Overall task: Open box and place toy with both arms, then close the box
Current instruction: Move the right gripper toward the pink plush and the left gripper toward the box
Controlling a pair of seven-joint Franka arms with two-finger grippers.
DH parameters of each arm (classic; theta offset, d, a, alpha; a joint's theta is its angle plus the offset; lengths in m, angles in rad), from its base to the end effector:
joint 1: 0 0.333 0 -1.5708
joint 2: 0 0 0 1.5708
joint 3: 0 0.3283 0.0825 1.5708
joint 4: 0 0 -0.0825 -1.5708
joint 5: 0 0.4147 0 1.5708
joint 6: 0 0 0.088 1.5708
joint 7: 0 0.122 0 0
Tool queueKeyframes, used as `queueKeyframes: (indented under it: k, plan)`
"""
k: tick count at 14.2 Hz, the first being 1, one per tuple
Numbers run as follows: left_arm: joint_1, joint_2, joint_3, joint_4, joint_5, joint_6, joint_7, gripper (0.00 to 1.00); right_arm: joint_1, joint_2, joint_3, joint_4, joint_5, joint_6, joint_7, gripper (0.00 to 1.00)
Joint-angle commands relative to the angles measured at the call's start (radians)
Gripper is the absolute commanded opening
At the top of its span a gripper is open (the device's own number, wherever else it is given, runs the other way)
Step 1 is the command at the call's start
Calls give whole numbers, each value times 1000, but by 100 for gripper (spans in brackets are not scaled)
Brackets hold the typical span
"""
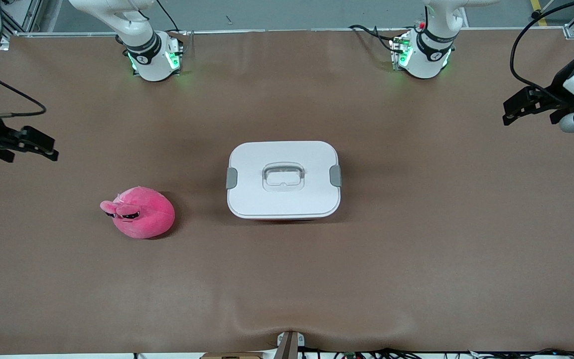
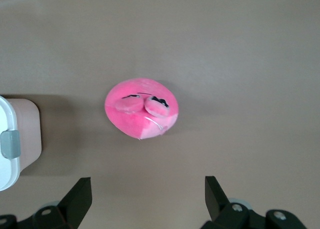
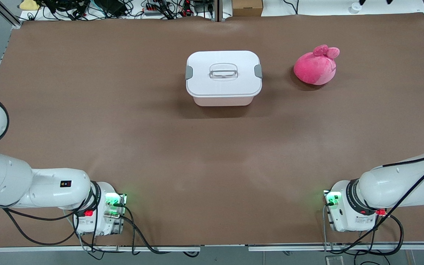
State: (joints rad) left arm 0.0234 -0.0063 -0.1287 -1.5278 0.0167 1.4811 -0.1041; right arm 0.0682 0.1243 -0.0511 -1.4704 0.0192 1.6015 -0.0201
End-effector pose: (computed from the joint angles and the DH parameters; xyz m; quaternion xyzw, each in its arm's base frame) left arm 0.5706 -0.0584 0.6392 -0.9998 0.0000 0.0192 0.0108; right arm 0.6277 0.0150 0.5998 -0.9998 -0.0185 -0.0035 0.0064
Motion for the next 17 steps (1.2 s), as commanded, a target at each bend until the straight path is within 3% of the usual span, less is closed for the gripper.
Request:
queueKeyframes:
  k: [1,7,9,15,17]
  plan:
    - [3,25,0,12,-20,16,-6,100,39,31,-6,12,-1,17,-4,100]
    - [-39,88,-8,15,-30,74,-149,100,70,121,-4,7,50,86,-6,100]
    - [-42,103,-15,15,-98,93,-267,100,73,152,-4,7,51,112,-6,100]
    - [-45,184,-97,14,-107,169,-518,100,105,215,-6,-2,54,147,-6,100]
    - [-69,206,-107,14,-112,186,-632,100,116,221,-4,-50,54,193,-6,100]
